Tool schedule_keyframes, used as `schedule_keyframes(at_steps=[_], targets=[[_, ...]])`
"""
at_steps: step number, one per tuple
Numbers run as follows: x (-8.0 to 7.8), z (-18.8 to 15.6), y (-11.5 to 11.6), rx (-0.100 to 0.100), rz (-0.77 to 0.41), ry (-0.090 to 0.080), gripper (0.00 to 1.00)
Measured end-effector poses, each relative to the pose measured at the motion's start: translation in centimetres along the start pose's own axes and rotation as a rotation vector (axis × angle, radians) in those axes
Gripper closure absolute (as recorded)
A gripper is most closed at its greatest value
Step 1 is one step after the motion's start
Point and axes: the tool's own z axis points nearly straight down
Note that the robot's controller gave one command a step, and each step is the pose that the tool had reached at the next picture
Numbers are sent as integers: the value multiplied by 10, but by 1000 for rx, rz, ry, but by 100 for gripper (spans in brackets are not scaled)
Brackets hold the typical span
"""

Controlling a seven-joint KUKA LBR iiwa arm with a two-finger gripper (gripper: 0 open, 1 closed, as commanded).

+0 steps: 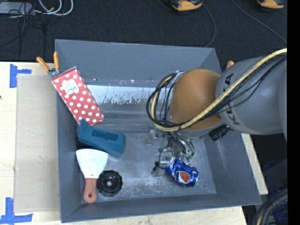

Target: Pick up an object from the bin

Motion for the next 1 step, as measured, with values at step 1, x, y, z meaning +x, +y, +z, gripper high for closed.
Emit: schedule_keyframes(at_steps=[1], targets=[[-2,-4,0,0,2,-8,0]])
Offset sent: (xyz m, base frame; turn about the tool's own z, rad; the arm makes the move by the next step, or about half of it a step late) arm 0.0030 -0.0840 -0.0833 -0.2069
